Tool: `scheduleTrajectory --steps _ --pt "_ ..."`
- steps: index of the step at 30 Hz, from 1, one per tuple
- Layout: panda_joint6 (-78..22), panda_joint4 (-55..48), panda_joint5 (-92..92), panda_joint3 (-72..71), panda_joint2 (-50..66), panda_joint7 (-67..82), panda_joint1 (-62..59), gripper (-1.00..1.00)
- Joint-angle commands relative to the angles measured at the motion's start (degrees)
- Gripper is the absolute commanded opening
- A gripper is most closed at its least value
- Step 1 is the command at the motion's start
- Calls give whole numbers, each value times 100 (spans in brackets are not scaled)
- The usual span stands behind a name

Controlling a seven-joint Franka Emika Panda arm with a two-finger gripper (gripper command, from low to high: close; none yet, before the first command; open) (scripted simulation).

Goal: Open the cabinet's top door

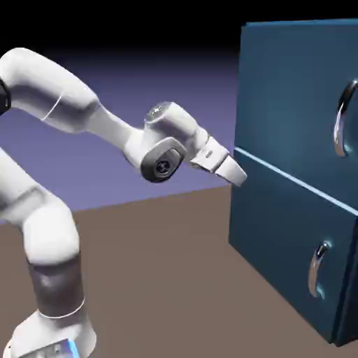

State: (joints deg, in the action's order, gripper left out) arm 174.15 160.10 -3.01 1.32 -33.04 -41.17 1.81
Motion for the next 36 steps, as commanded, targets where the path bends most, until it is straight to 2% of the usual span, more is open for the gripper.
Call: scheduleTrajectory --steps 1,36 --pt "12 -75 -250 110 -31 107 93 0" --pt "436 -2692 -8971 3950 -1125 3839 3359 0"
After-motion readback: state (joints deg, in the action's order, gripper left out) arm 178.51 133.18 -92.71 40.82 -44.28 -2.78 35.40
